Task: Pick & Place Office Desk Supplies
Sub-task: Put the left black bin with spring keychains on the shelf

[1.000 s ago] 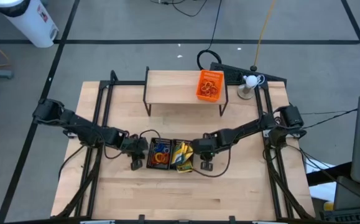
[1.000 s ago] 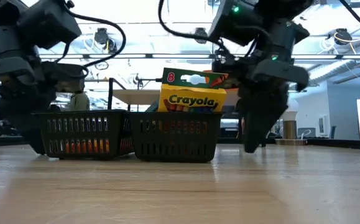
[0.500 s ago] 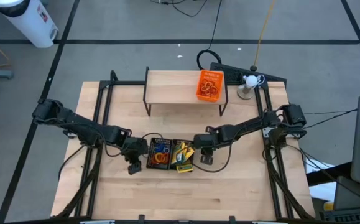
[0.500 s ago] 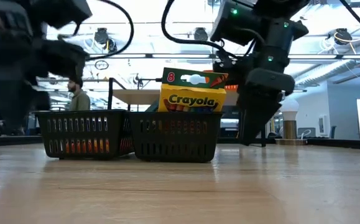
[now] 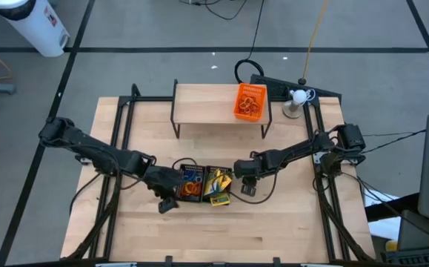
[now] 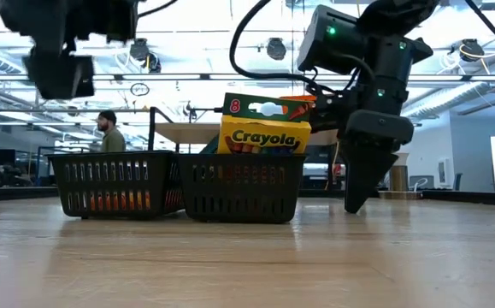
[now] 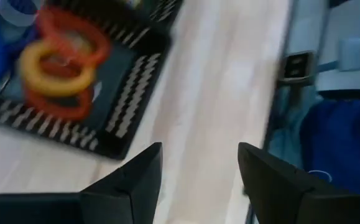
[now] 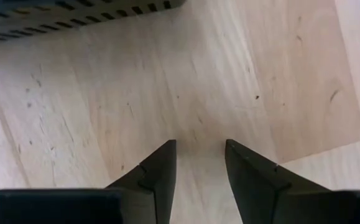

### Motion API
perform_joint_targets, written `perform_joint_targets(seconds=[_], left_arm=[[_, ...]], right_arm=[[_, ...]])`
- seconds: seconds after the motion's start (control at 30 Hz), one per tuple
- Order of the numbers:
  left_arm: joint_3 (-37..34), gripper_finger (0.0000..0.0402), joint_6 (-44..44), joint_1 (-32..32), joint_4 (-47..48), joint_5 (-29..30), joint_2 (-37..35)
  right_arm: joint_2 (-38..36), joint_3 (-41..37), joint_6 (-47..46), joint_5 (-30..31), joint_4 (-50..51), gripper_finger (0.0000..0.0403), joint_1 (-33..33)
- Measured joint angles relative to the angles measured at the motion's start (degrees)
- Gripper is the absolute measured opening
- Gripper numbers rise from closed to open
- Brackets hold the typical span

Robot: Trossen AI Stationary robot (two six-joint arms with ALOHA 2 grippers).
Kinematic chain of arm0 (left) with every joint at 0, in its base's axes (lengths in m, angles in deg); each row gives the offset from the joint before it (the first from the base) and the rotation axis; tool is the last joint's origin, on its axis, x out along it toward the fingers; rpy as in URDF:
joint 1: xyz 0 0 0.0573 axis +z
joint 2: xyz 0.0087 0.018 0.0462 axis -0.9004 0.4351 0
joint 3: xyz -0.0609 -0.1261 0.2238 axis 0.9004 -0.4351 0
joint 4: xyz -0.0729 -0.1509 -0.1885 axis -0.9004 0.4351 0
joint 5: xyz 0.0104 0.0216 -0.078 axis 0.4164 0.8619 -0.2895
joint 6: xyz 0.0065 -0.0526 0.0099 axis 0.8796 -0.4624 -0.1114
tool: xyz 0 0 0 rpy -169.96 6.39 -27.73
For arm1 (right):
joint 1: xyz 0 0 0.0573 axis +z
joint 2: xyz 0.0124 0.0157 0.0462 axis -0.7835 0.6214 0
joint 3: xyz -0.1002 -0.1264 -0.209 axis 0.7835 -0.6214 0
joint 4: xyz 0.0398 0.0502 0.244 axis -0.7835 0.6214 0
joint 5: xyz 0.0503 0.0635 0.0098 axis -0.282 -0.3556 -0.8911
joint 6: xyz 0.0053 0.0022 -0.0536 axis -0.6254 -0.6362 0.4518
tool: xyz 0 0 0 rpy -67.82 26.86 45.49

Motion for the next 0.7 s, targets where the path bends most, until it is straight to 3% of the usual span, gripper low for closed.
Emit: perform_joint_targets(seconds=[0.37,0.7], left_arm=[[0.1,0.0189,11.7,0.5,-2.7,4.0,3.2],[0.1,0.0186,16.1,0.5,-3.3,4.4,9.1]], right_arm=[[0.0,-0.1,-4.5,-0.2,-2.4,0.0123,1.7],[0.0,-0.1,-4.5,0.0,-2.9,0.0121,1.6]])
